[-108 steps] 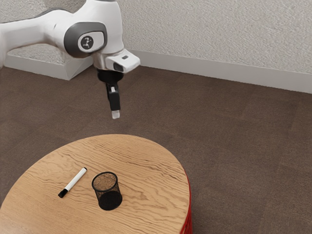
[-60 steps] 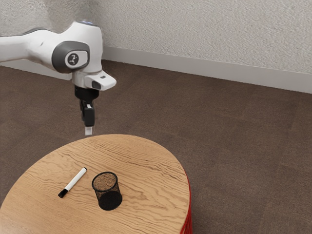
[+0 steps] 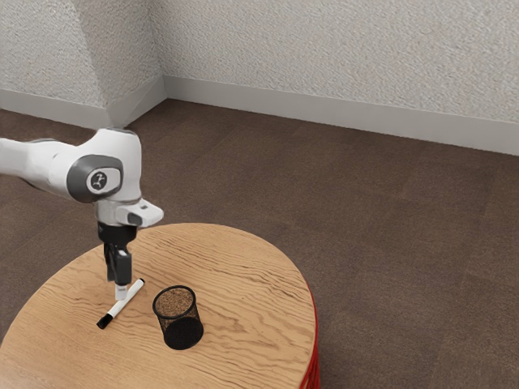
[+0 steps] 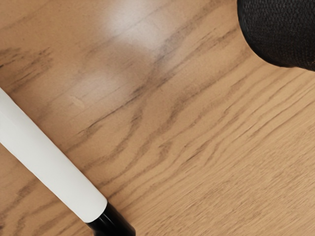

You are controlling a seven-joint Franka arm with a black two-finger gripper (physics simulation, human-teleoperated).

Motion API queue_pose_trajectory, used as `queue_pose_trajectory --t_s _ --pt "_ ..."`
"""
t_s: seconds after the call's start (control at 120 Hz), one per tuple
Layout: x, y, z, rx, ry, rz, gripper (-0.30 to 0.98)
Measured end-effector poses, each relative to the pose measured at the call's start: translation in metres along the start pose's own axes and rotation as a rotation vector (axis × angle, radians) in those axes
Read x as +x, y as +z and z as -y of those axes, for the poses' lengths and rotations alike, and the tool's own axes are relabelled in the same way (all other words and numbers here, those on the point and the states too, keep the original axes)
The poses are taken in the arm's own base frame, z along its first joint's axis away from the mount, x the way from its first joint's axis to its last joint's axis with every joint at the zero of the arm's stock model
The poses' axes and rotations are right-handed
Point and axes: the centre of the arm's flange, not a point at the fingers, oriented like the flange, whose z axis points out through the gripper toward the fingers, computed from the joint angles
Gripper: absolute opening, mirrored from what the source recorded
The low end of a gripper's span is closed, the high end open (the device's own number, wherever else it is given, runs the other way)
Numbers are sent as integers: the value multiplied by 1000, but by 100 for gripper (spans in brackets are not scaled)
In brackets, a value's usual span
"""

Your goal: Put the marker into the pen holder.

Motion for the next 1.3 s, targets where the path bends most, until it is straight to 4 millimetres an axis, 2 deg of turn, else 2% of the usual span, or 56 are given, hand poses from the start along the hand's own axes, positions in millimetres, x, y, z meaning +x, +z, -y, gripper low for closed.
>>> queue_pose_trajectory --t_s 0.075,0.142,0.233,0.342,0.433,0.592,0.75,0.842,1.0,1.3 --pt "-7 21 3 -7 -34 -13 67" --pt "-6 26 4 5 -58 -44 67" --pt "-3 25 7 27 -94 -93 67" --pt "-9 25 23 38 -165 -147 66" --pt "-9 24 29 40 -207 -176 66" --pt "-2 41 37 10 -263 -181 65" --pt "1 43 40 -4 -302 -196 57" --pt "4 47 53 -15 -333 -200 53" --pt "9 47 60 -21 -356 -211 46" --pt "8 50 69 -27 -393 -214 35"
